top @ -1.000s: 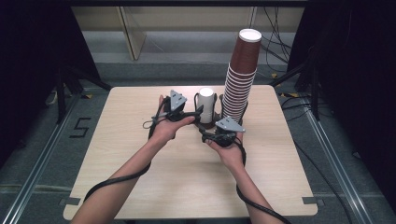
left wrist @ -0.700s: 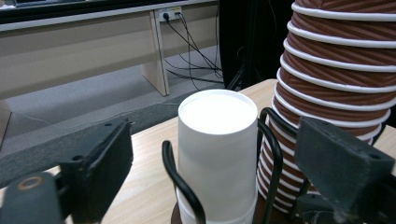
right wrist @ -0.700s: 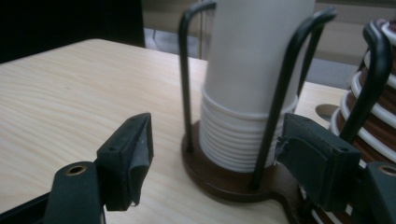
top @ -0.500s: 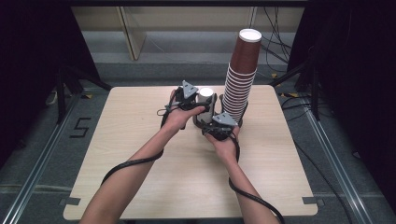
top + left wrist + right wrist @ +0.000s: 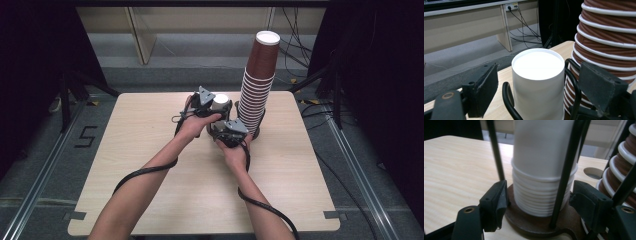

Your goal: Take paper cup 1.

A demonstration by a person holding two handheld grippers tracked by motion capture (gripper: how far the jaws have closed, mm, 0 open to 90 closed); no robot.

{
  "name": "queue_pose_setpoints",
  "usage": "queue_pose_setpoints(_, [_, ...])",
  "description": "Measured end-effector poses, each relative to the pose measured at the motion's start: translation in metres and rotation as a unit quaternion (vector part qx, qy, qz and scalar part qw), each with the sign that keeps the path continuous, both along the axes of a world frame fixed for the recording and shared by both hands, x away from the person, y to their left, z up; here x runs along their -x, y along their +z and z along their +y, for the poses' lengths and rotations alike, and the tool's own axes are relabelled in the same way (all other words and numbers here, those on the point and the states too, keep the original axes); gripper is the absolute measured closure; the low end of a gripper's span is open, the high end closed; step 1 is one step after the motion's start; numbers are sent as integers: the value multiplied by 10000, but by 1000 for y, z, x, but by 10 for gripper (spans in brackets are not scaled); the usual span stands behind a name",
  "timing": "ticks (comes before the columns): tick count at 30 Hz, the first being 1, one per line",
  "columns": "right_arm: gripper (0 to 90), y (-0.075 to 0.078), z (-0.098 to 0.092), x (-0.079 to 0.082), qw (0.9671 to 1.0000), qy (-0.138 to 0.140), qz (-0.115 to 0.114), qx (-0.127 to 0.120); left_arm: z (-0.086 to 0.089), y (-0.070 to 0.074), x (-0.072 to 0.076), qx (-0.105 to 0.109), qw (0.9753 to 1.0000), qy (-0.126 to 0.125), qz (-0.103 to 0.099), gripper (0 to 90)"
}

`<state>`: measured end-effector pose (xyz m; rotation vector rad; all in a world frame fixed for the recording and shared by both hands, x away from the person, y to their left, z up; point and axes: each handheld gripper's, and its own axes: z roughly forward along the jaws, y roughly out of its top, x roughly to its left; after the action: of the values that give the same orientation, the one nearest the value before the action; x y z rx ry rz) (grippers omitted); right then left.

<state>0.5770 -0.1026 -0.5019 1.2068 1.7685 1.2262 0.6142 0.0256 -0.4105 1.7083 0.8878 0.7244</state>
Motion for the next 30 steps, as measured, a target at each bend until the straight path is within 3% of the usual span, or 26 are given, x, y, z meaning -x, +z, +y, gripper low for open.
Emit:
queue_pose_setpoints(4, [297, -3, 4, -4, 9999, -107, 52, -95, -1, -1, -2, -7, 10000, 26, 33, 165])
queue_pose_setpoints(8, [279, -4, 5, -8, 9998, -125, -114, 42, -1, -2, -4, 24, 10000, 53, 59, 166])
queue_pose_setpoints(10, [275, -4, 9, -9, 9996, -221, -103, -120, -2, -4, -5, 9, 10000, 55, 82, 168])
queue_pose_setpoints(13, [269, -4, 11, -10, 9996, -148, -108, -203, -2, -4, -6, 10, 10000, 31, 81, 169])
queue_pose_setpoints(14, [269, -4, 9, -12, 9995, -207, -137, 179, -3, -4, -6, 49, 9999, 30, 86, 170])
queue_pose_setpoints(17, [289, -4, 11, -11, 9995, -290, -75, 41, -3, -5, -6, 96, 9999, 35, 123, 173])
queue_pose_setpoints(21, [334, -4, 11, -13, 9991, -388, -26, 139, -5, -7, -6, 96, 9999, 31, 116, 180])
queue_pose_setpoints(26, [346, -4, 8, -13, 9992, -314, -102, 227, -6, -7, -9, 88, 9999, 44, 108, 194])
queue_pose_setpoints(29, [351, -4, 10, -13, 9993, -347, -101, 73, -6, -7, -12, 118, 9999, 70, 101, 204])
queue_pose_setpoints(30, [351, -4, 9, -13, 9993, -312, -118, 149, -5, -7, -13, 92, 9999, 68, 96, 210])
